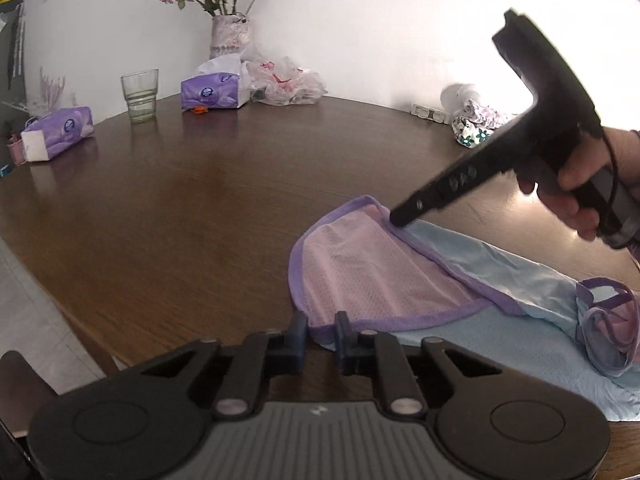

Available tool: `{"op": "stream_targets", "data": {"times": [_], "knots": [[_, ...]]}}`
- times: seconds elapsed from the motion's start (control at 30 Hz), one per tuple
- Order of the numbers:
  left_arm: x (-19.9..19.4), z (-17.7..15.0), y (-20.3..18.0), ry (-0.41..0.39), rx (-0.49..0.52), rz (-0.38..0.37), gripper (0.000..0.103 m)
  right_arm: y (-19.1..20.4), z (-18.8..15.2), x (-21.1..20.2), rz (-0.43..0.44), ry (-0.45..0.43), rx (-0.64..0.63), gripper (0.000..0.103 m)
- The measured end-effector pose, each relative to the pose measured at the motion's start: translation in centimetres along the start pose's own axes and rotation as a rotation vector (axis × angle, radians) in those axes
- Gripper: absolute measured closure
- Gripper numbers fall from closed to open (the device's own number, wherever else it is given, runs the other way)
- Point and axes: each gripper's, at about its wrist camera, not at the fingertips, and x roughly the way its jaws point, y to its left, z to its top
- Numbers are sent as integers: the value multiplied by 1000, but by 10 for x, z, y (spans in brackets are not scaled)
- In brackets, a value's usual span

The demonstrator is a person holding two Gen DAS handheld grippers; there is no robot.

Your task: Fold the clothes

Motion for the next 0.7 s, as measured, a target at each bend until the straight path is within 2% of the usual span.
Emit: {"op": "stream_targets", "data": {"times": [0.03,0.1,0.13,0.2,0.3,0.4,0.57,0.7], "knots": [[1,1,0,2,2,-5,94,1,-3,1,-4,-9,5,70],[5,6,1,5,6,-11,98,2,-8,0,-1,-22,13,88],[9,11,1,8,11,-18,99,3,-8,-1,-3,-23,18,101],[18,20,1,13,21,-34,100,-1,-8,-1,-35,-19,56,101],[44,42,-3,26,91,-66,100,-17,-16,-10,-113,-32,152,102],[75,74,-24,48,131,-158,100,-47,-38,-30,-206,-69,308,102],[133,128,-93,86,257,-300,100,-95,-101,-80,-366,-157,599,102],[171,152,-167,86,389,-326,101,-128,-162,-120,-514,-250,832,102]]}}
